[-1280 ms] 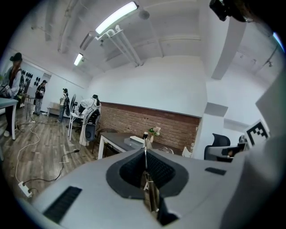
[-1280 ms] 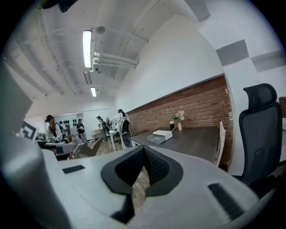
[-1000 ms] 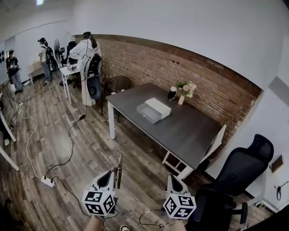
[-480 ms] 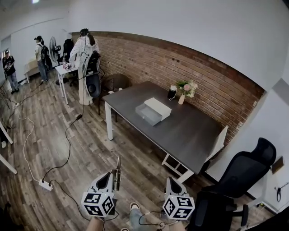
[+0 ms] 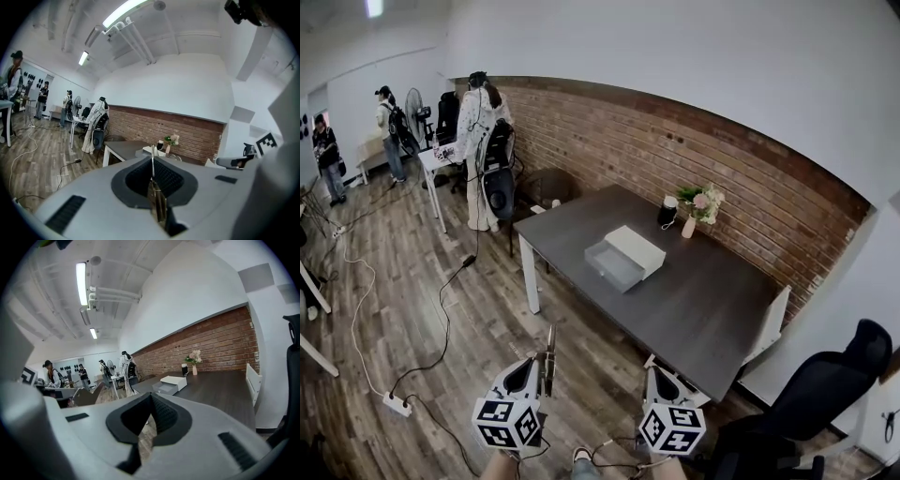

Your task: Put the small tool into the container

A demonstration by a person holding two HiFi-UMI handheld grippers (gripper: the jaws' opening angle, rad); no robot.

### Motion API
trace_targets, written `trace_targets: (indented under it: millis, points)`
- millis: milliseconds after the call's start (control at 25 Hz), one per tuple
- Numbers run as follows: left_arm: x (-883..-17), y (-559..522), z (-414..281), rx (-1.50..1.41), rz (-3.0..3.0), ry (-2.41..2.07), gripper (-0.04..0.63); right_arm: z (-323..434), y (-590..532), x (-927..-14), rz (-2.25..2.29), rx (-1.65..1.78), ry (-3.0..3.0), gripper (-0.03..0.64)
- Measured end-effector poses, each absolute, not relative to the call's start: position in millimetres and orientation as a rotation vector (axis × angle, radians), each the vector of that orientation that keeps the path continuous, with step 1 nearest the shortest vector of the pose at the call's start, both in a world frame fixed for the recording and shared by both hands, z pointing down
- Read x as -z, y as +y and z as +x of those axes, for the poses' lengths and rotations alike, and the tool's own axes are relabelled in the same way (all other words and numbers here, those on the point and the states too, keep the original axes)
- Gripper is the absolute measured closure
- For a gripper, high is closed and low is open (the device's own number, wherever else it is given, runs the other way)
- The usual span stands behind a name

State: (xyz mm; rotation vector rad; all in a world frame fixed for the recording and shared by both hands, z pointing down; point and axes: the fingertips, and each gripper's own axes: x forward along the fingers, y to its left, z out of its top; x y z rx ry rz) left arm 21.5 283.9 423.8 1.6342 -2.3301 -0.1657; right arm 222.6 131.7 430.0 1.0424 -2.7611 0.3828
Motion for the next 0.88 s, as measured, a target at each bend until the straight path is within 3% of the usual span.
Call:
trace_targets:
  millis: [880]
  points:
    - [-432.1,102.3,-58.9,0.147,1.609,-2.346,0.588,137.3,-59.6,-444.3,0.990,-0.406,-2.755,0.615]
